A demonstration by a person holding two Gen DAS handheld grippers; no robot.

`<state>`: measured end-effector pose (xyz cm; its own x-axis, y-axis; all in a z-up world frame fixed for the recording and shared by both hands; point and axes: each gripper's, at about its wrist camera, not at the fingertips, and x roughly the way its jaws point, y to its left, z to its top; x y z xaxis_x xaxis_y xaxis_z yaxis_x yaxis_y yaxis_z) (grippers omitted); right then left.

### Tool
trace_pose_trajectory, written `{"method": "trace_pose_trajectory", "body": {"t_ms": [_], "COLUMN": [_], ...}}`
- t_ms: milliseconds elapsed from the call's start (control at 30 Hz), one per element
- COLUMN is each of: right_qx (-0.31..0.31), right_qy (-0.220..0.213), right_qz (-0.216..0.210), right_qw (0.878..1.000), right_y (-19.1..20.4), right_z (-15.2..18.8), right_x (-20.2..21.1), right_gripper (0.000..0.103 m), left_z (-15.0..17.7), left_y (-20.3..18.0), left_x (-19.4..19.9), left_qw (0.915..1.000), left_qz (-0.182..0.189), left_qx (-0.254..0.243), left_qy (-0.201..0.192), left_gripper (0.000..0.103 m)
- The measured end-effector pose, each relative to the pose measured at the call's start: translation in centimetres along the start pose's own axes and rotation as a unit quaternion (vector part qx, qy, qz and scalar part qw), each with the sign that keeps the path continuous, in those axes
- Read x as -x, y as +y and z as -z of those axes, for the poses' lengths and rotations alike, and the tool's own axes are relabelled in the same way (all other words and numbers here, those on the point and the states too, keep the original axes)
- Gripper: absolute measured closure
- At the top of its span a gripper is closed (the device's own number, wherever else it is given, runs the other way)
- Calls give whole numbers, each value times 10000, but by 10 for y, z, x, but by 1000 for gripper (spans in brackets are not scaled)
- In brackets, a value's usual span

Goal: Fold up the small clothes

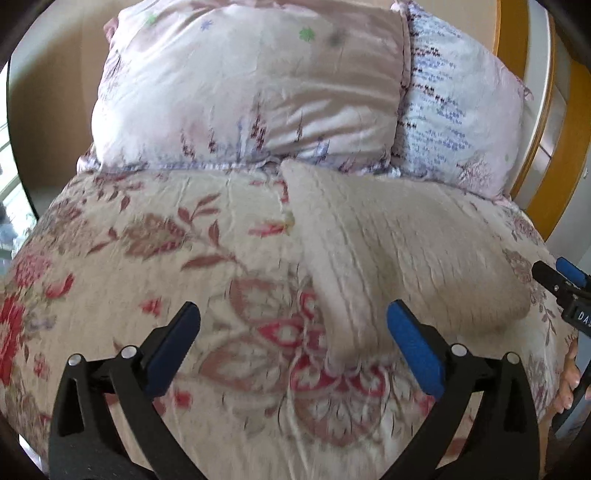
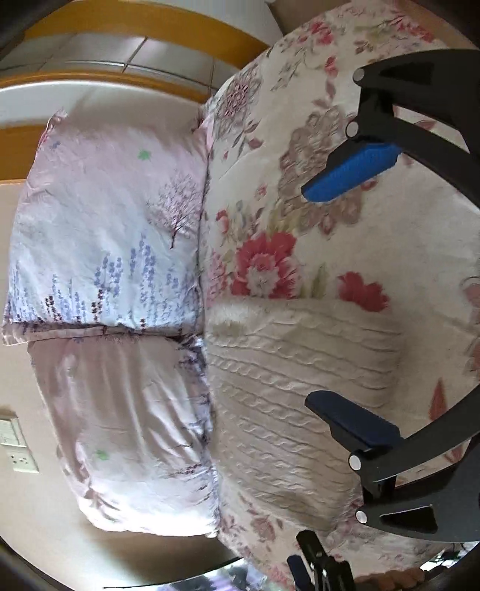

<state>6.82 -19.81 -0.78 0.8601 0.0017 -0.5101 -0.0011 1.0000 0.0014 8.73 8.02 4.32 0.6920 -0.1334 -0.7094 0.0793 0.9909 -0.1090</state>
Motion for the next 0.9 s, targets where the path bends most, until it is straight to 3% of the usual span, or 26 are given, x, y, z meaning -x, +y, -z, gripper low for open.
{"method": "trace_pose_trajectory", "body": {"t_ms": [233,400,533,900], "right_qx": [-276,-127,-28,119], "right_qy": [615,875,1052,1326], "right_qz": [-560,-480,-370,-262], "right_qw": [9962,9949,9938,9908], "right_y": [14,31,38,43], "right_z": [26,40,45,47], "right_x": [-12,-18,-23,-32], "right_gripper": [1,1,1,1], "left_z": [25,31,36,38], "left_y": [-17,-30,-38,-48], "left_x": [2,-6,-15,-16], "left_qw": [9992,9975,9955,9948], "left_qz": [-73,-54,-302,-469], "left_qx": [-100,-194,-297,-376], "left_qy": [369,670,851,827], "left_gripper": [2,2,2,2]}}
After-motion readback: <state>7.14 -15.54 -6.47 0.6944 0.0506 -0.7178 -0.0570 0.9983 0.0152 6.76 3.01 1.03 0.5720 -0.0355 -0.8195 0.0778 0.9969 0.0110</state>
